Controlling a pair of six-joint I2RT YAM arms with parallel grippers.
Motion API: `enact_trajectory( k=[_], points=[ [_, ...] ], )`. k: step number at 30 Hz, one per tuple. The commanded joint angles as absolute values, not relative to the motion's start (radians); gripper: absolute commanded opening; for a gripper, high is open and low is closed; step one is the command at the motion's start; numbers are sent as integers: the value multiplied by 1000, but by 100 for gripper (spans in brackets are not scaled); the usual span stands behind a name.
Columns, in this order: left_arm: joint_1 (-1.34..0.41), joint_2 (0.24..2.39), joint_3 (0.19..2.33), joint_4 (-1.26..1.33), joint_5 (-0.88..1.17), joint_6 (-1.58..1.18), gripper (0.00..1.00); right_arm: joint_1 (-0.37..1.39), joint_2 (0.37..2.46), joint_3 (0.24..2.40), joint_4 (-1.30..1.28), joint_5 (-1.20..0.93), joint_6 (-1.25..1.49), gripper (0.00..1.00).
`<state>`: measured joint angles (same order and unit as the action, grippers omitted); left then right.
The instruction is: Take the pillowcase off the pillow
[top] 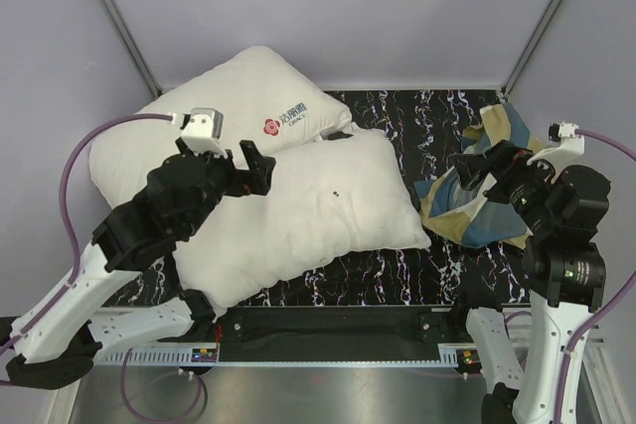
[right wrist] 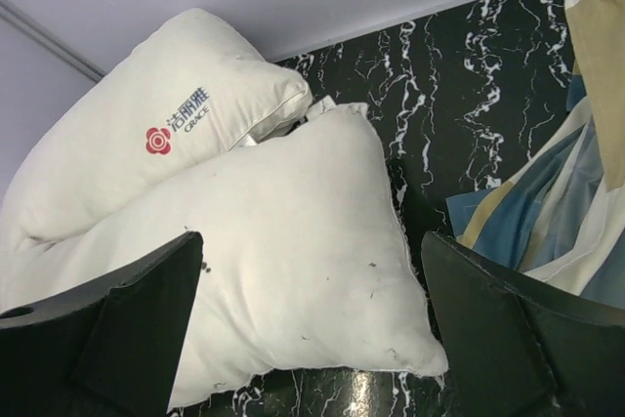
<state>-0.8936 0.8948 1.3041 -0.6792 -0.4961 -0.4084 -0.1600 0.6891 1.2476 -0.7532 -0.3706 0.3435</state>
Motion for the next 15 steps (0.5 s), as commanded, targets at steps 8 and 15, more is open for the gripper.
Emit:
enact_trajectory(
  k=[8,15],
  points=[
    [-890,818,1322,-850,-680,-411,99,-166,654,1213,-758,-445,353,100],
    [-890,815,1327,-864,-681,-413,99,-166,658,1213,-755,-443,350,100]
  ],
)
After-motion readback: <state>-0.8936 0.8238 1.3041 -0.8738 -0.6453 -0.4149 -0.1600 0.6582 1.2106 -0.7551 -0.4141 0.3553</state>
